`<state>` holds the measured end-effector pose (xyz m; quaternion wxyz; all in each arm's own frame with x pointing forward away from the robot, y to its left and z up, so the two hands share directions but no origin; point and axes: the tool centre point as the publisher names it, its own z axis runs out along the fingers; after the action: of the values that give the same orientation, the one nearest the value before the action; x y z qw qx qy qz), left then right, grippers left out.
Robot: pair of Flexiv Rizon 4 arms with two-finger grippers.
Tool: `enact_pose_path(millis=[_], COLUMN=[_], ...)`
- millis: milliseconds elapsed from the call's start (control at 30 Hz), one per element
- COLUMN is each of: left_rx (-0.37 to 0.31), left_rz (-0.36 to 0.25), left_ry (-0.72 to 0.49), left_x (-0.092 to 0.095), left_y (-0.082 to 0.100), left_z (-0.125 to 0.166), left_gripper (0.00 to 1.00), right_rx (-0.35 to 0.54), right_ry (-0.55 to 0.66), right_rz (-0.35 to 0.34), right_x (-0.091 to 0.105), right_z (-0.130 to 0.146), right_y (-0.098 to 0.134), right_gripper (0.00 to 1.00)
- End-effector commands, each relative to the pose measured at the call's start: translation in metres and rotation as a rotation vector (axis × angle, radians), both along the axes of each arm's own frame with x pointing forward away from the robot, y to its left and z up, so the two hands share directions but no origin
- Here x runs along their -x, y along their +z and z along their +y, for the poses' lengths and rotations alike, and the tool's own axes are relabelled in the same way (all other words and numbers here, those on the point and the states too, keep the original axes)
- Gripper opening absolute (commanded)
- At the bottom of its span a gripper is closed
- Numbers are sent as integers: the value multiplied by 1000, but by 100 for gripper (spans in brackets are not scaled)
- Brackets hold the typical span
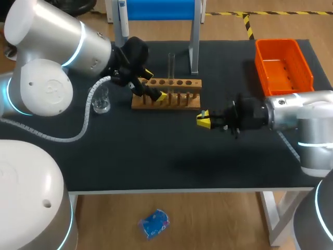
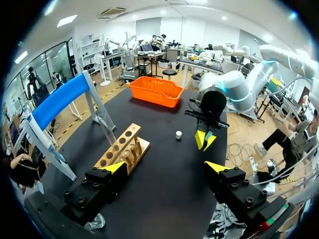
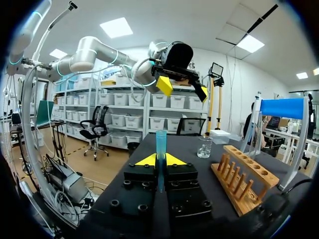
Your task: Invert the test tube, pick up the pipette, mount the tip to pipette, aspirate from beaker and dispense into the tube, eject the tip, return the pipette, and cap with the stopper.
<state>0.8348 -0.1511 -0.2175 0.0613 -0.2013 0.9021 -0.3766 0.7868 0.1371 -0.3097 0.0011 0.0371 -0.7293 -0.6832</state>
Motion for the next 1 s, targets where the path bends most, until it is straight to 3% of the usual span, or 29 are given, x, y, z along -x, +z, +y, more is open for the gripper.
enact_pose_path(millis=[33,333,733,1000], left_rx=[2,20,115,115], left_rz=[3,5,-38,-38], left_ry=[-5,2,231,231], left_x=[0,-1,-22,-22], left_y=[1,0,4,4], left_z=[1,4,38,38], left_gripper=[100,100,100,100], right_rx=[5,-4,-20,-20], right_ry=[-11,-11,-13,-13], right_rz=[-3,3,-2,-2], right_x=[4,3,10,10], right_z=[-3,-9,-32,-32], right_y=[3,2,5,5], right_gripper=[0,0,0,0])
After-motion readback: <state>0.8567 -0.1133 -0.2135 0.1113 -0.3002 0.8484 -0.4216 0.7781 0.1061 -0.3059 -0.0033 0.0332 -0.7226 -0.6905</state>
